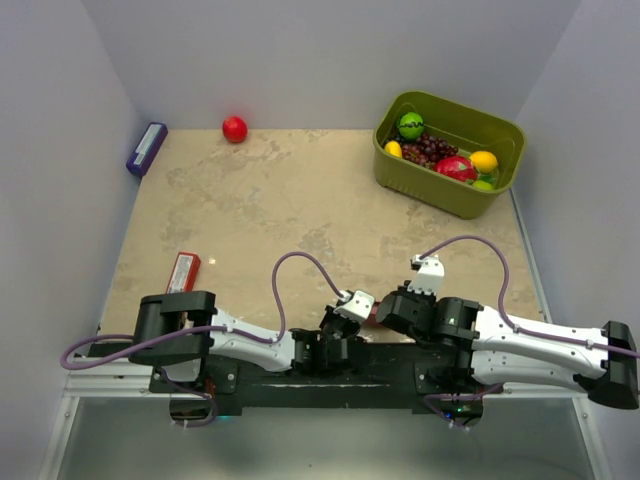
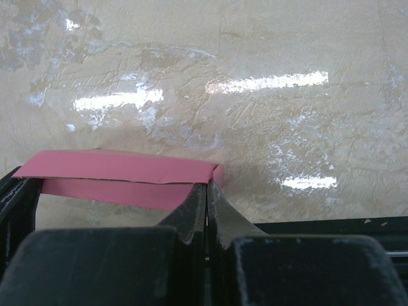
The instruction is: Fold the paper box
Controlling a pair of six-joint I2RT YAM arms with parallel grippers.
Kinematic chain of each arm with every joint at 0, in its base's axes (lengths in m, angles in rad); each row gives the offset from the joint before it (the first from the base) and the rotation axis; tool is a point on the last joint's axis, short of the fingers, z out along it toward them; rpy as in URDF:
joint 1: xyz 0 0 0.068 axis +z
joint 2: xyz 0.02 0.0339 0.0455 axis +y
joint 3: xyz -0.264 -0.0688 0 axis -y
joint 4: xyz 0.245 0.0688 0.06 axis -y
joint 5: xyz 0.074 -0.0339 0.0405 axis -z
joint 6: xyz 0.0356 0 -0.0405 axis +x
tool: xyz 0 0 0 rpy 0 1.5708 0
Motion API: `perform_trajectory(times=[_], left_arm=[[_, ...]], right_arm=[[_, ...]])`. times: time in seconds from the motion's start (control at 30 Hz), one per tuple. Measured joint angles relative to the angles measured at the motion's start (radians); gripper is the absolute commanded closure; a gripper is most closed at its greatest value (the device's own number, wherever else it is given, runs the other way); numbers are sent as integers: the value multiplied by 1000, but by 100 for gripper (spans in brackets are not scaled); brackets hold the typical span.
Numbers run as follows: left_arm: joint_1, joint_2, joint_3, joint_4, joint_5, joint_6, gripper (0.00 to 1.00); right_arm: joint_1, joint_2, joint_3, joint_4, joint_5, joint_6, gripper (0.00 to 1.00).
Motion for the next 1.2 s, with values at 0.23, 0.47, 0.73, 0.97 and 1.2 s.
perform_trajectory(times=[0.23, 0.47, 0.73, 0.97, 1.2], left_arm=[[0, 1, 3, -6, 0, -1, 100], [0, 2, 7, -13, 0, -1, 100], [-1, 0, 2, -9, -1, -5, 100], [-2, -13, -4, -10, 0, -24, 100], [-2, -36, -2, -53, 13, -45, 81]], right_arm=[[20, 0, -11, 3, 8, 14, 100], [82, 63, -8, -22, 58, 70, 100], [139, 148, 18, -79, 98, 149, 100], [143, 156, 27, -94, 95, 181, 100], [147, 159, 27, -89, 94, 196, 100]])
